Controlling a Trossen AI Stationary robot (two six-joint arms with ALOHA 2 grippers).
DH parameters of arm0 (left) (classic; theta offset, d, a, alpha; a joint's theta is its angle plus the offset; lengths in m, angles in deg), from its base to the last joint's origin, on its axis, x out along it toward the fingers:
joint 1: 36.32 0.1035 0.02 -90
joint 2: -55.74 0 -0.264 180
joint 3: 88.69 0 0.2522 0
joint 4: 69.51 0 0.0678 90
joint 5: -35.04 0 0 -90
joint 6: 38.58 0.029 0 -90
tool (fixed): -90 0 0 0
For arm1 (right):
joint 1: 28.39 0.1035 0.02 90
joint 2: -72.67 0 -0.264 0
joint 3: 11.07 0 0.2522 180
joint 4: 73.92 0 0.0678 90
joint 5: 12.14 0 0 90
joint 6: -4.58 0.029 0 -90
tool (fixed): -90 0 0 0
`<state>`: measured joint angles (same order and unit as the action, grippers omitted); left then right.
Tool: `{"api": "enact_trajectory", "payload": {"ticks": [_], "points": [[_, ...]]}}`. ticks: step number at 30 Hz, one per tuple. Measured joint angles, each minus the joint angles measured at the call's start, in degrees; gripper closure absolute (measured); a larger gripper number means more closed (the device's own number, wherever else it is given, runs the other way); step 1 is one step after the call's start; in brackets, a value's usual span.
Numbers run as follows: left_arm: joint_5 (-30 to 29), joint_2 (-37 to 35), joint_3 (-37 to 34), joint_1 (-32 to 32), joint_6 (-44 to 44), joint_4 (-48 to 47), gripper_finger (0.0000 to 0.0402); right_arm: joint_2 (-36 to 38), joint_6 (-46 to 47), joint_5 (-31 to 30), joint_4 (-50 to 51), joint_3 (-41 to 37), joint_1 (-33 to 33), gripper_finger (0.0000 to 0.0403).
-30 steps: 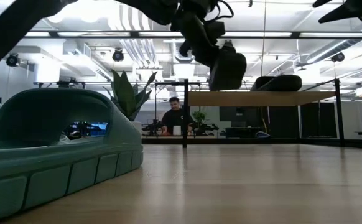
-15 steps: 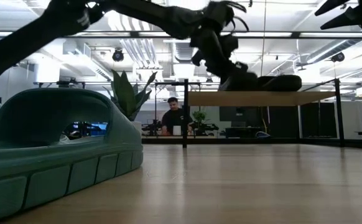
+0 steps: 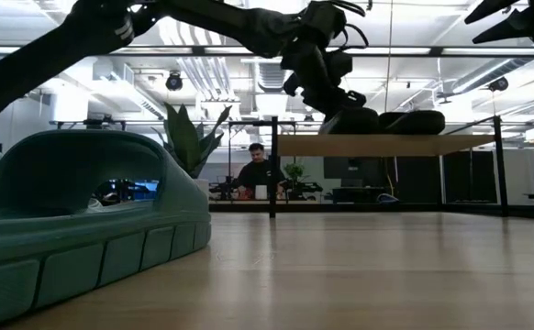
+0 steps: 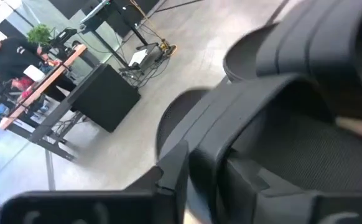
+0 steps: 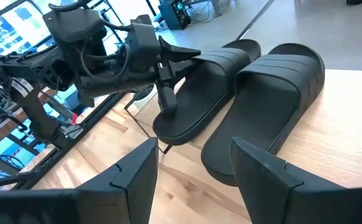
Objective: Pick and place slides into the shelf
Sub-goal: Put the black slipper on the shelf, then adjust the right black slipper on the shelf
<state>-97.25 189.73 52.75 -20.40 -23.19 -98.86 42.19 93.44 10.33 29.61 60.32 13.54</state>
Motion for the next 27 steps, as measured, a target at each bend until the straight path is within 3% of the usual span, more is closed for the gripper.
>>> {"api": "enact_trajectory", "payload": {"ticks": [10, 17, 23, 27], "points": [[7.38, -1.21, 0.33, -1.89, -0.20, 0.35, 0.0261, 0.00, 0.00, -0.02, 0.00, -0.02, 0.02, 0.0211], [7.36, -2.14, 0.28, -3.52, -0.05, -1.53, 0.0253, 0.00, -0.42, 0.02, 0.00, -0.02, 0.02, 0.0211], [7.91, -7.21, 0.17, -5.01, -0.15, -7.25, 0.0253, -0.07, 1.04, 1.10, 0.02, -0.04, 0.02, 0.0212], [9.54, -12.18, -0.53, -5.14, -6.96, -13.67, 0.0259, -0.31, 3.01, 3.28, 0.24, -0.51, -0.32, 0.0224]]}}
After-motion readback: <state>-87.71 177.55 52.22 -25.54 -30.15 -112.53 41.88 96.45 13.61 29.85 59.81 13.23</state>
